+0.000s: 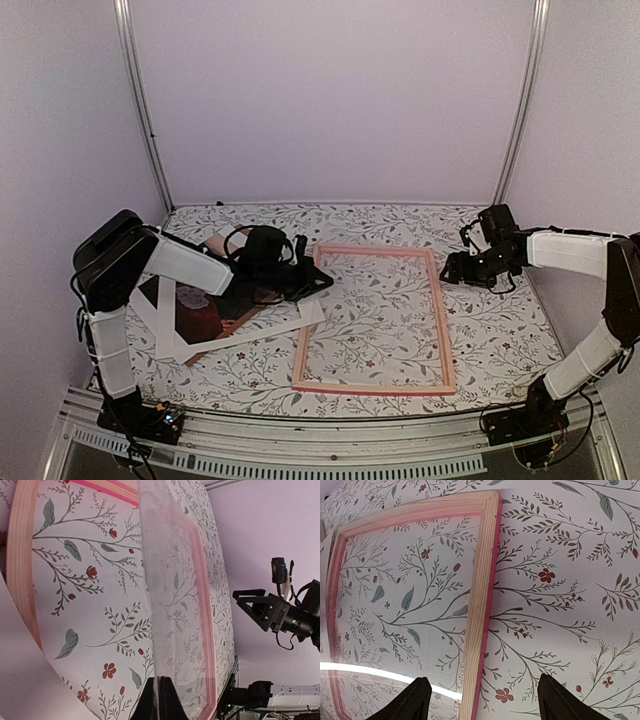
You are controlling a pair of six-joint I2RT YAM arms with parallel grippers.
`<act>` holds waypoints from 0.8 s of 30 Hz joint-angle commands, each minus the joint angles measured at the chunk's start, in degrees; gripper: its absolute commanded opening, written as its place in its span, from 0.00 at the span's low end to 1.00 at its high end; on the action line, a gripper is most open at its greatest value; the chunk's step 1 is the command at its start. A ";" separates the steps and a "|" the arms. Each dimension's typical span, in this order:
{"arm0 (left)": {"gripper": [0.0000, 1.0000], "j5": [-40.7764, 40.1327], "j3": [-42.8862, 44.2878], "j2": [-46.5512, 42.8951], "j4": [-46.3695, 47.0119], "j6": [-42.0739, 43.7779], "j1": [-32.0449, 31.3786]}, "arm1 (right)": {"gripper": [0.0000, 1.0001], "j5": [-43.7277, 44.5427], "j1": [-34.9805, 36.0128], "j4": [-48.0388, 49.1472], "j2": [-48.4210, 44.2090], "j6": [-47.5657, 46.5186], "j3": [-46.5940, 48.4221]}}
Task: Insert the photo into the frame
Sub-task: Place the glass panel in the frame body.
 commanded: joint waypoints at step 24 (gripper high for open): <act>0.00 1.57 2.32 0.67 -2.43 2.82 1.35 | 0.77 -0.63 0.26 0.70 0.93 -0.36 -0.79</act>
